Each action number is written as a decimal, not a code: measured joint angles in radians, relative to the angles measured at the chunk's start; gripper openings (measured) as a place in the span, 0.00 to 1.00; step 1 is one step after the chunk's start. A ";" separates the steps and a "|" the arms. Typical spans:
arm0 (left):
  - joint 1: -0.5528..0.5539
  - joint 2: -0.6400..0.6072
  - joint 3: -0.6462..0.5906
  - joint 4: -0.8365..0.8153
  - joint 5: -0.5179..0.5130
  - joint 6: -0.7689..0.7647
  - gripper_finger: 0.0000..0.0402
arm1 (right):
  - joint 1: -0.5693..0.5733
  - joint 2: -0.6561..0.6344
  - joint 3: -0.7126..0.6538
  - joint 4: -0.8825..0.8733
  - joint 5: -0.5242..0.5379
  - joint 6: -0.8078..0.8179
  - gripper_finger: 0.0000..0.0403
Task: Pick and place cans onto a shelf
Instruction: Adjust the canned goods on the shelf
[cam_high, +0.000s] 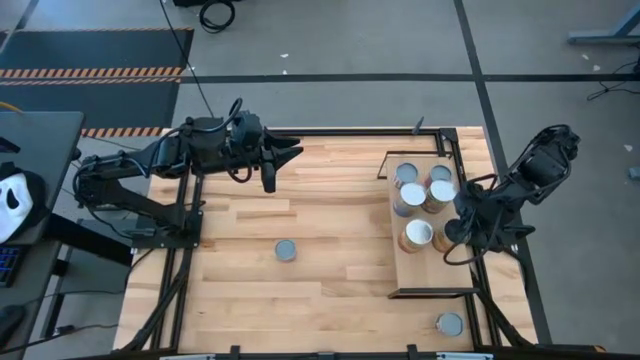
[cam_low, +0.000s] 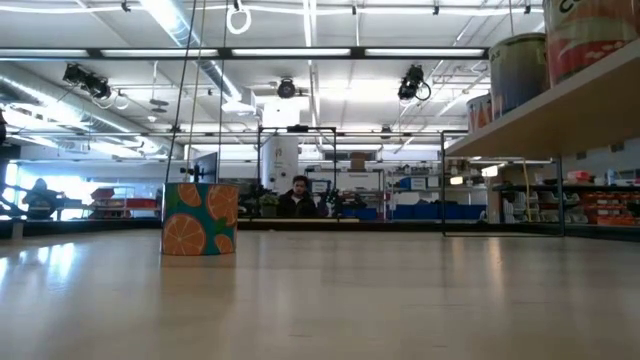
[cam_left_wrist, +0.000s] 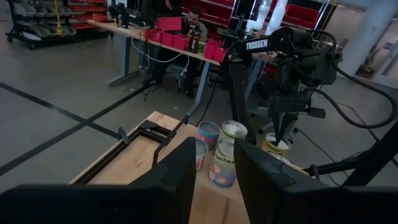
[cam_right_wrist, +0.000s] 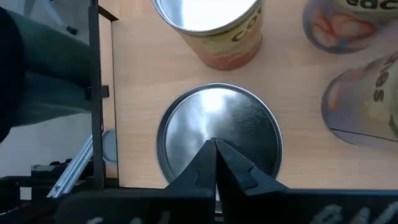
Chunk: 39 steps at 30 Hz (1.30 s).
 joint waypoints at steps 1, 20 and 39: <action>0.000 0.000 0.000 0.000 0.000 0.000 0.29 | -0.002 0.001 0.010 -0.011 0.006 0.004 0.01; 0.000 0.070 -0.001 0.129 0.024 -0.001 0.29 | -0.402 0.032 0.053 -0.057 0.281 -0.062 0.00; 0.000 0.095 0.000 0.132 0.050 -0.007 0.29 | -0.685 0.056 0.051 -0.052 0.073 0.128 0.00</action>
